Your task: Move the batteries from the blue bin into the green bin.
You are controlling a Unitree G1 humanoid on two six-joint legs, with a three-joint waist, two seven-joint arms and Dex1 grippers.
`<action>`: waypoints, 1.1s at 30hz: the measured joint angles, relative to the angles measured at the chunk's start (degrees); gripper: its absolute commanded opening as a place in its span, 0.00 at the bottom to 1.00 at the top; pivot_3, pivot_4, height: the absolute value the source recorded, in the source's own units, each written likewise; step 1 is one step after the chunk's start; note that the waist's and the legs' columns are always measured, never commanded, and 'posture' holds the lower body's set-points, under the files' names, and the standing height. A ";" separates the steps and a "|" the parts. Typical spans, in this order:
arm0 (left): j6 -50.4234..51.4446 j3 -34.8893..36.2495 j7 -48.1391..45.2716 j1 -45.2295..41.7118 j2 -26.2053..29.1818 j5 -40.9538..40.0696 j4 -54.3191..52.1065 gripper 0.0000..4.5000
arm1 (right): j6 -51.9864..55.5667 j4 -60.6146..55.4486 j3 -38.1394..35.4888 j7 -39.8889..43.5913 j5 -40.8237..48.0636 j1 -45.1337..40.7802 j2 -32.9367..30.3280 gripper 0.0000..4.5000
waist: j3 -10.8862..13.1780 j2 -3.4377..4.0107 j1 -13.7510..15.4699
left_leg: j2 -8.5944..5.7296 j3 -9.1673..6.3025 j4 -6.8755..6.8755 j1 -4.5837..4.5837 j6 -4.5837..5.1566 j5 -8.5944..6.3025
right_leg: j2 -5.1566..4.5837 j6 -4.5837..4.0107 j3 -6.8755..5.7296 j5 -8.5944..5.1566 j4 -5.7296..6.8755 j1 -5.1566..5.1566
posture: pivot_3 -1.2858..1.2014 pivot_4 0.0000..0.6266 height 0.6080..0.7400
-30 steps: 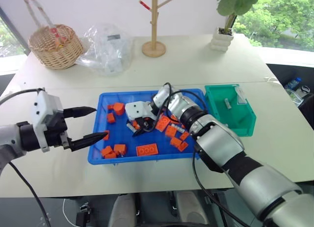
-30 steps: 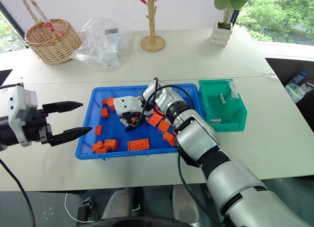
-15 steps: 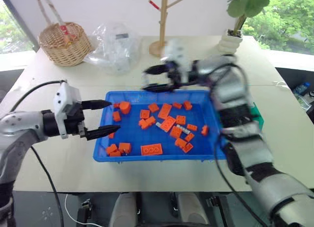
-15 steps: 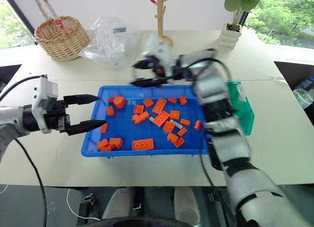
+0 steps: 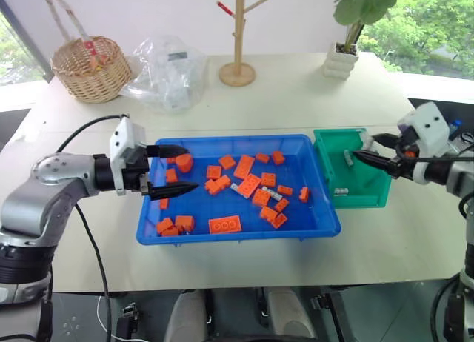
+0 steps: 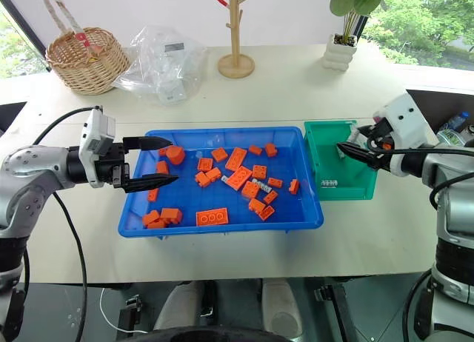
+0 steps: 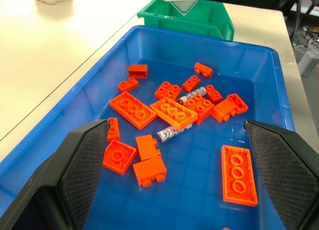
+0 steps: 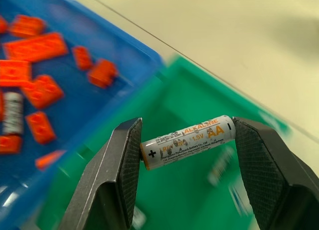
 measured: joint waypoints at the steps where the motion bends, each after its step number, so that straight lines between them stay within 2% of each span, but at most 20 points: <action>1: -0.32 -0.03 -0.07 -0.43 -0.17 0.23 0.15 1.00 | 0.07 -0.01 0.03 -0.55 0.72 0.34 0.01 0.92 | 0.00 -0.01 -0.08 | 0.00 0.00 0.00 -0.01 0.00 0.00 | 0.01 0.00 0.02 0.00 -0.01 0.00 | 0.52 0.24 0.97; 2: -0.44 -0.11 -0.23 -0.73 -0.28 0.44 0.16 1.00 | -0.31 -0.02 0.26 -1.19 0.94 0.63 -0.12 0.99 | 0.00 -0.01 -0.09 | 0.00 0.01 0.00 -0.01 0.00 0.00 | 0.01 0.02 0.04 0.00 -0.01 0.00 | 0.52 0.24 0.97; 6: -0.57 -0.17 -0.42 -0.77 -0.40 0.87 0.29 1.00 | -1.86 0.39 2.74 -2.41 1.98 0.03 -1.06 0.99 | 0.01 -0.02 -0.06 | -0.01 0.03 0.00 -0.02 0.00 0.00 | -0.01 0.05 0.08 -0.02 -0.03 0.00 | 0.52 0.24 0.97; 9: -0.53 -0.15 -0.33 -0.69 -0.61 0.86 0.12 1.00 | -0.89 -0.28 5.77 -2.82 5.66 -6.09 0.81 0.99 | 0.02 -0.02 -0.25 | 0.00 0.04 0.01 0.00 0.00 0.00 | 0.02 0.05 0.14 -0.01 0.00 -0.02 | 0.52 0.24 0.97; 13: -0.38 -0.17 0.01 -0.45 -1.15 0.86 -0.42 1.00 | -0.27 -2.81 15.39 -3.53 8.83 -12.35 6.48 0.99 | 0.00 -0.07 -0.10 | 0.08 -0.05 0.00 -0.02 0.00 0.00 | 0.09 0.06 0.06 -0.01 0.01 -0.01 | 0.52 0.24 0.97; 16: -0.22 -0.20 0.27 -0.37 -1.24 0.85 -1.09 1.00 | -4.06 -1.71 25.40 -2.56 7.86 -12.99 8.35 0.99 | 0.03 -0.11 0.43 | 0.03 -0.05 0.01 -0.11 0.00 0.00 | 0.03 0.06 0.01 -0.01 -0.01 -0.02 | 0.52 0.24 0.97; 19: -0.07 -0.08 0.36 -0.29 -1.22 0.82 -1.46 1.00 | -16.28 4.62 34.67 4.09 3.70 -15.74 6.98 0.99 | 0.07 -0.16 0.78 | -0.05 0.06 0.07 -0.12 0.01 0.00 | -0.05 0.06 0.11 -0.02 -0.09 0.00 | 0.52 0.24 0.97; 21: 0.17 0.18 0.37 -0.14 -1.19 0.78 -1.65 1.00 | -23.35 12.15 39.17 8.76 1.15 -20.93 7.08 0.99 | 0.11 -0.22 0.83 | -0.06 0.09 0.16 -0.11 0.01 0.00 | -0.05 0.06 0.15 -0.01 -0.08 0.02 | 0.52 0.24 0.97; 26: 0.71 0.39 1.17 0.12 -1.22 0.77 -2.43 1.00 | -38.58 28.29 47.19 20.86 -4.44 -33.29 9.34 0.99 | 0.13 -0.25 1.03 | 0.02 0.08 0.09 -0.07 0.01 0.00 | 0.08 0.14 0.04 0.03 0.04 0.00 | 0.52 0.24 0.97; 33: 1.18 2.23 3.37 3.15 -1.22 0.19 -5.14 1.00 | -57.51 44.03 54.62 35.59 -10.12 -39.60 12.18 0.99 | 0.15 -0.24 1.24 | 0.06 0.09 0.09 -0.10 0.00 0.01 | 0.03 0.26 -0.04 0.10 0.06 -0.01 | 0.52 0.24 0.97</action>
